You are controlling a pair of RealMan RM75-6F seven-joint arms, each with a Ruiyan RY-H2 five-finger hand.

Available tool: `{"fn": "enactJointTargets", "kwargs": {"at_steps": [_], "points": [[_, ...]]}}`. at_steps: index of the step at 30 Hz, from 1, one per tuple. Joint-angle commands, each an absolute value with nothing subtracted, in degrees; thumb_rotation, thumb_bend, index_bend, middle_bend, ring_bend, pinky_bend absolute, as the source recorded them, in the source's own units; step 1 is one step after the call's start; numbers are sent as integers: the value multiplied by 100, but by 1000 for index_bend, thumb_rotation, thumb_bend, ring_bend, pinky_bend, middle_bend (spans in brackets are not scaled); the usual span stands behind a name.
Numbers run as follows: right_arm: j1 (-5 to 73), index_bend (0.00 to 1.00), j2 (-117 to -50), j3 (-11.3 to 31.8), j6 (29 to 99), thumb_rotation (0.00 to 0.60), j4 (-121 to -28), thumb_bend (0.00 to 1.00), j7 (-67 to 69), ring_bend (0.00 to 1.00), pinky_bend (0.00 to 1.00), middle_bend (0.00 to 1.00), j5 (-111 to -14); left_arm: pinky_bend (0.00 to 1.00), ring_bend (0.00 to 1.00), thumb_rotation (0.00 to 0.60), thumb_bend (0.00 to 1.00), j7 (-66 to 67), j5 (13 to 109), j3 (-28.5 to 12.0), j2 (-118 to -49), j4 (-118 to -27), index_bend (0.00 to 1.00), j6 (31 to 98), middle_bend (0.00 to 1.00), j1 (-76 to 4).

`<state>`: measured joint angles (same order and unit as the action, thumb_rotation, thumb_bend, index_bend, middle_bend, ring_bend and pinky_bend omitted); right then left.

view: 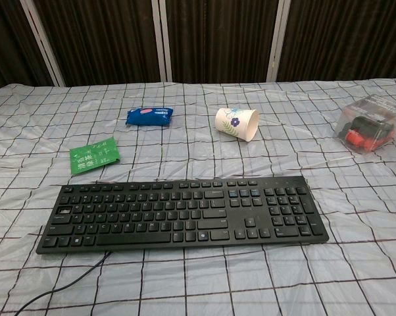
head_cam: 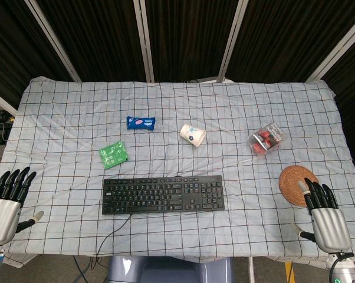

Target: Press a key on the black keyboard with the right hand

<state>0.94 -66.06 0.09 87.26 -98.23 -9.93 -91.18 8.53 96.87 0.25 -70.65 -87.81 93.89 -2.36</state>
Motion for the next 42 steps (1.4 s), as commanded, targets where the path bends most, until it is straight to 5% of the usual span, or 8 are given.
{"fn": "enactJointTargets", "kwargs": {"at_steps": [1, 24, 27, 29, 32, 38, 42], "points": [[95, 0, -6603, 6, 8716, 600, -9829, 88, -992, 0, 0, 0, -9113, 0, 0, 600, 72, 854, 9687, 25, -7065, -8779, 0, 9390, 0, -236], [245, 0, -6524, -75, 8423, 600, -10125, 87, -1133, 3, 12, 17, -9242, 0, 0, 600, 76, 785, 9652, 13, -7041, -8786, 0, 9430, 0, -209], [331, 0, -6493, -19, 8334, 600, -10321, 91, -1136, 182, 230, 220, -9219, 0, 0, 600, 76, 755, 9636, -1, -7029, -8792, 0, 9449, 0, -202], [421, 1, -6453, 19, 8212, 600, -10507, 100, -1112, 453, 473, 489, -9188, 0, 0, 600, 75, 750, 9641, -4, -7029, -8777, 0, 9464, 0, -198], [743, 18, -6383, 114, 7704, 600, -11009, 132, -1259, 665, 605, 714, -9060, 0, 0, 600, 75, 751, 9652, -17, -7038, -8777, 0, 9490, 0, -197], [1098, 89, -6400, 245, 7076, 600, -11624, 368, -1826, 805, 682, 832, -8525, 0, 0, 600, 78, 736, 9630, -30, -7050, -8766, 0, 9483, 0, -200], [1394, 91, -6375, 209, 6472, 600, -11924, 412, -2417, 818, 683, 836, -8039, 0, 0, 600, 79, 736, 9610, -44, -7048, -8766, 0, 9482, 0, -201]]}}
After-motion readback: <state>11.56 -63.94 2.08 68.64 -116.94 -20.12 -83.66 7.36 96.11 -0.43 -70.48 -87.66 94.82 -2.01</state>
